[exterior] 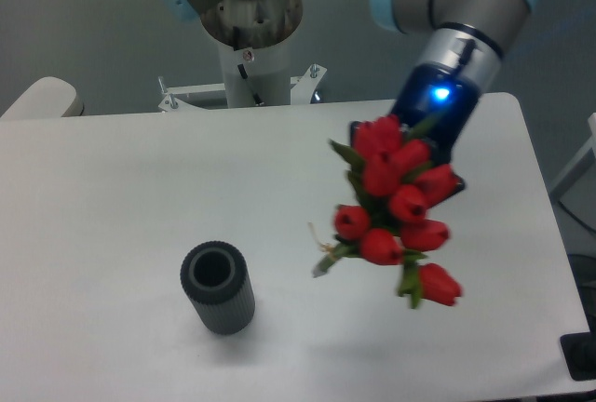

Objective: Pick up the flowers from the vase
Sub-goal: 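Carry the held tulips away from the vase and hold them raised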

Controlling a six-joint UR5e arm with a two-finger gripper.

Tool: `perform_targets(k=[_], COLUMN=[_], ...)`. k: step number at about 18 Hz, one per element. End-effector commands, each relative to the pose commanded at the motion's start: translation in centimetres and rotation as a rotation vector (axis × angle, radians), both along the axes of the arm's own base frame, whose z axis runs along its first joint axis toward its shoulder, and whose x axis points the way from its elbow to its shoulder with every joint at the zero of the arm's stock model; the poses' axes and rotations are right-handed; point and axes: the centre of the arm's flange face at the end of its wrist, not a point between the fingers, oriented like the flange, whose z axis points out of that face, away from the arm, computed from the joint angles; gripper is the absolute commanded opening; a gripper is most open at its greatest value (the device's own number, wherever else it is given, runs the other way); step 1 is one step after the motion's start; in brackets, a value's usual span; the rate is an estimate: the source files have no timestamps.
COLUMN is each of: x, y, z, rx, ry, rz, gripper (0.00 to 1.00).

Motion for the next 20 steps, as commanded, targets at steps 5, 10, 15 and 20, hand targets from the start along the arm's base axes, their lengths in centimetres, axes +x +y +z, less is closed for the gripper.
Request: perform_targets(k=[5, 10, 15, 20], x=[-3.1, -3.4, -4.0, -3.6], y=[-4.2, -4.9, -5.5, -5.2], z=[-1.4, -0.4, -0.8, -1.0], rx=[-0.006, -0.008, -0.087, -0.170], ry=[0.016, 0.040, 0.119, 0.176], rz=[0.061, 0.074, 0.099, 0.115], gripper=[0.29, 0.29, 0.29, 0.29])
